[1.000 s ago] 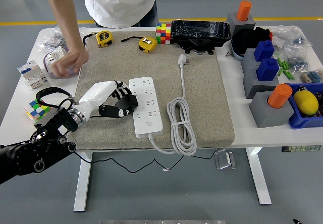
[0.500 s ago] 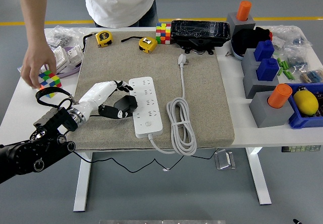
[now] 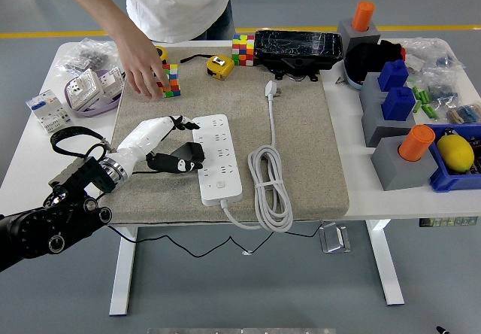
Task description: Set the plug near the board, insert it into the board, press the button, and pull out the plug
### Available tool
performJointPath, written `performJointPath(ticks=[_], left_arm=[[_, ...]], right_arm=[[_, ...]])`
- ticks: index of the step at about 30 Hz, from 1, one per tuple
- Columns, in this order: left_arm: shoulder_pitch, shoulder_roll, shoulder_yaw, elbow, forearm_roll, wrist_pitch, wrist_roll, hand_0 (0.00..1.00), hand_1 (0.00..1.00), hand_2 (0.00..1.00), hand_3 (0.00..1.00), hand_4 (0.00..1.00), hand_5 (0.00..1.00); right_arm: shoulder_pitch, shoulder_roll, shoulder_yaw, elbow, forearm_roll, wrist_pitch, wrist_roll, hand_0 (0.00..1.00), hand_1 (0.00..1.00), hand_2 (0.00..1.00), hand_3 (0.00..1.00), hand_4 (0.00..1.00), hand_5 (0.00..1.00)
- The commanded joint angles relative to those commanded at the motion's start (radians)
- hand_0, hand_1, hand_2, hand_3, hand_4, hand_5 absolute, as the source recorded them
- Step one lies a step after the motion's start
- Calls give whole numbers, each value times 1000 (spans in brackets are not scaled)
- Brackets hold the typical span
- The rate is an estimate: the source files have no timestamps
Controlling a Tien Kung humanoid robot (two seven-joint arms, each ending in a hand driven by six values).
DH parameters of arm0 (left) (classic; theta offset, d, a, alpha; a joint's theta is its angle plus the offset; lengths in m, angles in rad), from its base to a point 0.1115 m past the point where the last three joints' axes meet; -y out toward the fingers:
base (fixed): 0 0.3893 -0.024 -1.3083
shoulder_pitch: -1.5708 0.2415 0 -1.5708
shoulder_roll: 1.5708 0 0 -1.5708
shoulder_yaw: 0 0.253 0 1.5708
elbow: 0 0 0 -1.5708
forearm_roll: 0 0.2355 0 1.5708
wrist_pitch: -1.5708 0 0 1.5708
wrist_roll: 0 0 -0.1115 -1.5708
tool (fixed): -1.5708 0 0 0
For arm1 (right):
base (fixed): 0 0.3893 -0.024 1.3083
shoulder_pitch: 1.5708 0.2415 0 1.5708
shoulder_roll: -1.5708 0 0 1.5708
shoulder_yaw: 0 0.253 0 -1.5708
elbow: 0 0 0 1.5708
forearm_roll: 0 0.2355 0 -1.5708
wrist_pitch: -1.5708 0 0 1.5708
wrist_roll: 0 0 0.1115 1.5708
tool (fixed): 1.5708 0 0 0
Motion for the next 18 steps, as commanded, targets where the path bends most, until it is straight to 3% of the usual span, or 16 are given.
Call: performJointPath(ticks=[2,5,7,8,10,13,14,18], left_arm=[[11,4,-25,-28,-9,4,-14,769,874,925,875,998,609],[39,11,-73,-86,-11,16,-31,769,874,925,875,998,609],[76,19,-115,-143,-19,43,-53,769,874,925,875,998,609],[91,22,-129,-165,-21,57,-59,756,825,857,821,998,730],[129,28,-158,-215,-30,97,-65,756,825,857,821,998,730],[187,34,-195,-280,-14,145,-44,756,825,857,821,998,730],[206,36,-203,-298,-8,159,-33,758,805,819,789,895,791],[287,38,-222,-358,65,193,53,758,805,819,789,895,791]], right_arm=[[0,1,0,0,0,0,0,605,649,671,564,955,516],[0,1,0,0,-1,0,0,605,649,671,564,955,516],[-1,0,0,1,-1,0,1,605,649,671,564,955,516],[-1,0,0,1,-2,0,1,605,649,671,563,955,515],[-2,0,3,0,-2,0,1,605,649,671,563,955,515],[-2,0,3,0,-4,0,1,605,649,671,563,955,515],[-2,0,4,0,-4,0,1,605,649,671,563,954,515],[-4,1,5,2,-6,0,2,605,649,671,563,954,515]])
